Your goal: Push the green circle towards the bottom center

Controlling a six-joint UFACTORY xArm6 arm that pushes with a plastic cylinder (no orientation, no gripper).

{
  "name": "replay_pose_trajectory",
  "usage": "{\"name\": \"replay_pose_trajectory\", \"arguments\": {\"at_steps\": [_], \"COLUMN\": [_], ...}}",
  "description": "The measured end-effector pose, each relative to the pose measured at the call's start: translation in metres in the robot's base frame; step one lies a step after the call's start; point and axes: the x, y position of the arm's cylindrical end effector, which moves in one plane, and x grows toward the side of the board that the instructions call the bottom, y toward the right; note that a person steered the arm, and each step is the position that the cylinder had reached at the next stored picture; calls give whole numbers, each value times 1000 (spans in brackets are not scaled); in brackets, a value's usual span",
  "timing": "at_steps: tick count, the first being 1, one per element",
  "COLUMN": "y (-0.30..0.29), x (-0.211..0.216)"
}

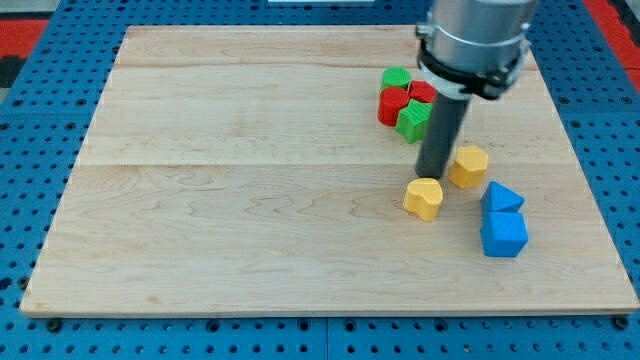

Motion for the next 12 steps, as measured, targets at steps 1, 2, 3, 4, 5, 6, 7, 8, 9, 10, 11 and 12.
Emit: {"name": "replay_pose_trajectory", "arguments": {"at_steps": [1,2,3,4,5,6,7,8,9,10,11,12], "y": [-21,-26,-57,-116,-144,-133,-118,-133,-120,-77,-27,11], "x": [-37,-45,-43,-48,-82,-100,-115,-145,-179,-203,-202,-192]}}
